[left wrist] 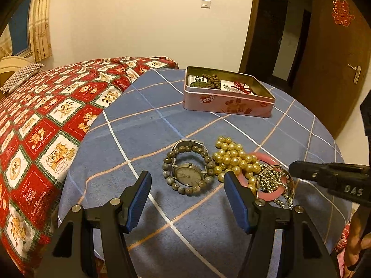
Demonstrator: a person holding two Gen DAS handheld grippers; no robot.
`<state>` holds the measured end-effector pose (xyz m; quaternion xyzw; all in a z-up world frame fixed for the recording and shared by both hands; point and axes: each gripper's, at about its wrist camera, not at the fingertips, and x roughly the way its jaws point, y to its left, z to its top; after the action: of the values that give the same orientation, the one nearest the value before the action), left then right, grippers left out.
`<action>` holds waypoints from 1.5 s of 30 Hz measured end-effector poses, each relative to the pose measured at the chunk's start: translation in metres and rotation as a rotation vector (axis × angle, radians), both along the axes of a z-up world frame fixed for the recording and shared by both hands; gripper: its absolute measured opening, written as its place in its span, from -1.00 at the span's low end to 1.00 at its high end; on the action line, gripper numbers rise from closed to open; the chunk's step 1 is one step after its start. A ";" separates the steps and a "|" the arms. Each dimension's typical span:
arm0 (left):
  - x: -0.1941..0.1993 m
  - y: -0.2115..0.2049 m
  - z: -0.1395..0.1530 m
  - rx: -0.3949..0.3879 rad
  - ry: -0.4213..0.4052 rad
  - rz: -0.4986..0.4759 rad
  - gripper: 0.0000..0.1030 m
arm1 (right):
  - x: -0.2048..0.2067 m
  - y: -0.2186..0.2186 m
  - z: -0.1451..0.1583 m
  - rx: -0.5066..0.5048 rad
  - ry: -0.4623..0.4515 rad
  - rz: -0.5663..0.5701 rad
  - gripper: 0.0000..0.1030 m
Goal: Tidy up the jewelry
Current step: 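Move the right tool to the thin silver bangle beside the pink bangle, then grasp the thin silver bangle with the right tool and lift it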
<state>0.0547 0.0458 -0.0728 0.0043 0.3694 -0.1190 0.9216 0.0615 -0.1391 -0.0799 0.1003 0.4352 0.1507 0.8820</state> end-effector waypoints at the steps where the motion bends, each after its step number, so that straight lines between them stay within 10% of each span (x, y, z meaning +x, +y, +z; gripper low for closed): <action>1: 0.000 0.001 -0.001 -0.001 0.003 0.003 0.26 | 0.003 0.001 -0.002 -0.003 0.007 0.004 -0.69; 8: 0.000 0.005 0.003 -0.004 -0.003 0.015 0.26 | 0.024 0.024 -0.020 -0.139 0.059 0.073 -0.17; 17: 0.004 0.010 -0.001 -0.025 0.009 0.032 0.26 | 0.013 0.002 -0.004 -0.046 -0.018 0.014 -0.77; 26: 0.005 0.008 -0.001 -0.036 0.011 0.016 0.26 | 0.009 -0.009 0.023 -0.017 -0.097 -0.040 -0.76; 29: 0.005 0.008 -0.001 -0.041 0.013 0.021 0.26 | 0.011 -0.005 0.016 -0.005 -0.074 -0.016 -0.44; 31: 0.006 0.010 -0.001 -0.048 0.015 0.026 0.26 | 0.014 0.000 0.011 0.007 -0.034 0.016 0.64; 32: 0.006 0.010 -0.001 -0.048 0.014 0.026 0.26 | 0.013 0.002 0.010 0.007 -0.029 0.026 0.75; 41: 0.005 0.014 -0.002 -0.045 0.015 0.039 0.26 | 0.008 0.048 -0.019 -0.193 0.021 0.162 0.69; 45: 0.005 0.015 -0.001 -0.043 0.013 0.037 0.26 | 0.005 0.048 -0.024 -0.254 0.012 0.151 0.34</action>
<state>0.0592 0.0606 -0.0742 -0.0234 0.3728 -0.1097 0.9211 0.0662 -0.0909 -0.1041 -0.0441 0.4623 0.1600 0.8710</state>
